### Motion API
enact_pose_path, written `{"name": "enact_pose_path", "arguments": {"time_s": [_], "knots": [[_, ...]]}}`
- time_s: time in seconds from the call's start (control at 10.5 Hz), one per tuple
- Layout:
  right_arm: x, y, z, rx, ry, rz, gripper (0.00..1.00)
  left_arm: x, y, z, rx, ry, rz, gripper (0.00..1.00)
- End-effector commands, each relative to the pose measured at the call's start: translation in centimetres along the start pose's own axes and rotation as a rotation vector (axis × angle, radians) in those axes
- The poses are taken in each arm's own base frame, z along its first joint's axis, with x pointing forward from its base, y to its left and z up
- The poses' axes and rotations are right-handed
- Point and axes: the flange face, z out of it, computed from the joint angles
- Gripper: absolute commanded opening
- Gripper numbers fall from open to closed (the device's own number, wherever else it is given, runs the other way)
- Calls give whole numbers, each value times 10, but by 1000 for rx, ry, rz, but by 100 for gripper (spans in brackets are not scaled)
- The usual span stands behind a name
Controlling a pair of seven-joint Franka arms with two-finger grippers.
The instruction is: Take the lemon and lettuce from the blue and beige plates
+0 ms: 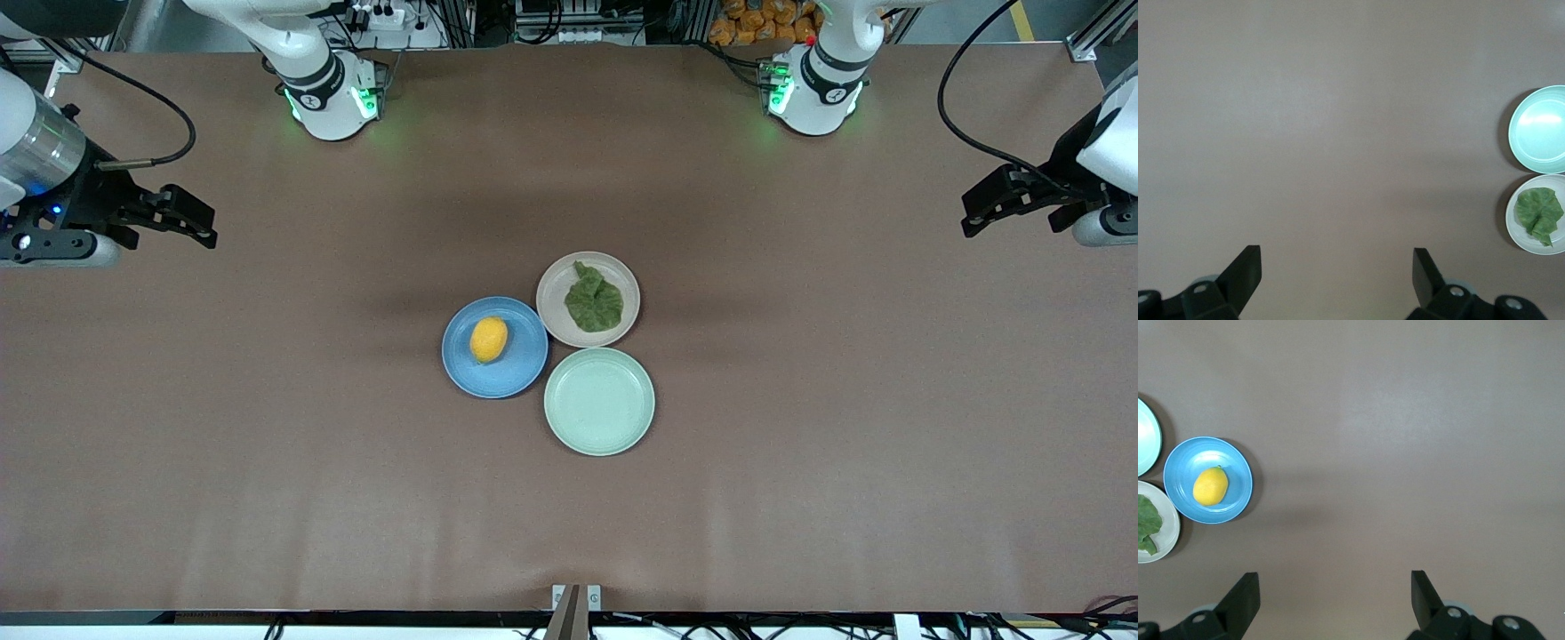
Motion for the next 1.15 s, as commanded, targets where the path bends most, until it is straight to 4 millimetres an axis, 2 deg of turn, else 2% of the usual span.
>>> {"name": "enact_pose_path", "arguments": {"time_s": [0.0,0.48,0.57,0.77,0.86,1.05], "knots": [[-2,1,-2,19,2,-3,100,-7,-1,-4,-7,-3,28,100],[-2,1,-1,21,-2,-4,100,-6,0,-2,-7,-6,29,100],[-3,0,-1,21,-2,-5,100,-5,1,3,-7,-17,34,100],[1,-7,2,27,3,-11,100,-2,14,30,-16,-75,42,100],[3,-18,4,55,8,-22,100,-2,28,52,-23,-110,60,100],[10,-25,10,64,22,-24,100,-2,42,98,-98,-137,42,100]]}}
